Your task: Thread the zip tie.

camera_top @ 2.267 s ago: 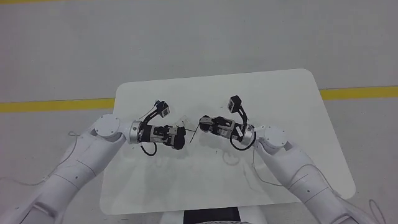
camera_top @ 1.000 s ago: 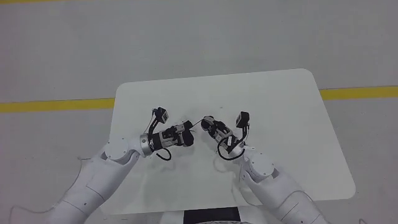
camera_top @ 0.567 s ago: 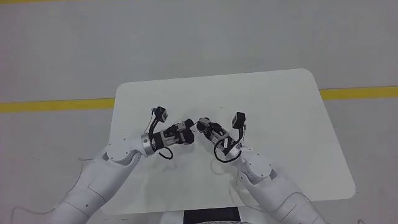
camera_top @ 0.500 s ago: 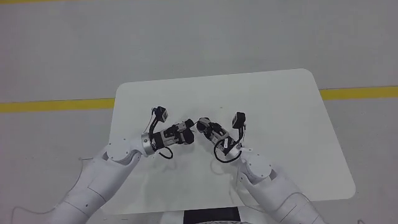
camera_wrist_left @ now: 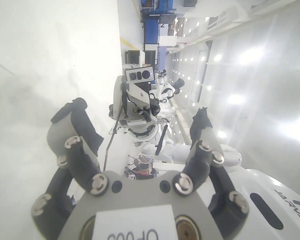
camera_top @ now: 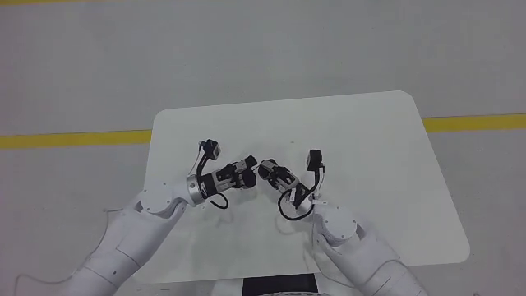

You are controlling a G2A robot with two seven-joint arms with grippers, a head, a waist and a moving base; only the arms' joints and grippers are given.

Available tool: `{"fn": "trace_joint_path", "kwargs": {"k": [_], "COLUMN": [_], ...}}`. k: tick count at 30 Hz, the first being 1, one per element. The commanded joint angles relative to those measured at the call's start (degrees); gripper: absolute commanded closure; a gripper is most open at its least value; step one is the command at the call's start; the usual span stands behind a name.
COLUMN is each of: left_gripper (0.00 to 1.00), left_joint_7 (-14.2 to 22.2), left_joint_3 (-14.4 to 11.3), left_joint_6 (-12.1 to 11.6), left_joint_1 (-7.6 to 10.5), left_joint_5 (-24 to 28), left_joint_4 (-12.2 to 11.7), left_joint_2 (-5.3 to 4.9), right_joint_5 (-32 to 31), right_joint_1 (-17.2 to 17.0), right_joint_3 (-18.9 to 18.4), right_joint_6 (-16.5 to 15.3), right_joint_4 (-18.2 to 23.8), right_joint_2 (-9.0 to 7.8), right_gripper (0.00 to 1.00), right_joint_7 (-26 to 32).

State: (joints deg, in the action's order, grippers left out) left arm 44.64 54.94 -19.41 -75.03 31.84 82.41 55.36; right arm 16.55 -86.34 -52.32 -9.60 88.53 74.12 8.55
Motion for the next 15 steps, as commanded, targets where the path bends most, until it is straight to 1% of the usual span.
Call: {"fn": "trace_joint_path", "kwargs": {"k": [1,2,10,11,12,15], "left_gripper": [0.53,0.55,0.62,0.62,0.65,0.67], "left_joint_7": [0.2,0.3,0.7,0.8,0.9,1.2], "left_joint_3": [0.1,0.1,0.5,0.6,0.7,1.1], "left_joint_6": [-0.1,-0.1,-0.1,-0.1,-0.1,-0.1], "left_joint_1": [-0.08,-0.11,-0.12,-0.12,-0.14,-0.28], "left_joint_5": [0.2,0.4,0.6,0.7,0.7,0.6], "left_joint_4": [0.0,-0.1,-0.1,-0.1,-0.1,-0.1], "left_joint_2": [0.01,0.03,0.22,0.23,0.22,0.19], "right_joint_5": [-1.0,-1.6,-6.0,-6.3,-6.4,-6.5], "right_joint_1": [-0.2,-0.3,-1.2,-1.2,-1.3,-1.5], "right_joint_3": [-0.2,-0.3,-0.9,-1.0,-1.0,-1.2], "right_joint_6": [0.4,0.7,2.6,2.7,2.7,2.9], "right_joint_4": [0.4,0.6,2.0,2.1,2.2,2.6], "right_joint_2": [-0.04,-0.07,-0.15,-0.15,-0.14,-0.11], "right_gripper": [1.00,1.00,1.00,1.00,1.00,1.00], "right_joint_7": [-0.2,-0.4,-2.2,-2.2,-2.3,-2.1]}}
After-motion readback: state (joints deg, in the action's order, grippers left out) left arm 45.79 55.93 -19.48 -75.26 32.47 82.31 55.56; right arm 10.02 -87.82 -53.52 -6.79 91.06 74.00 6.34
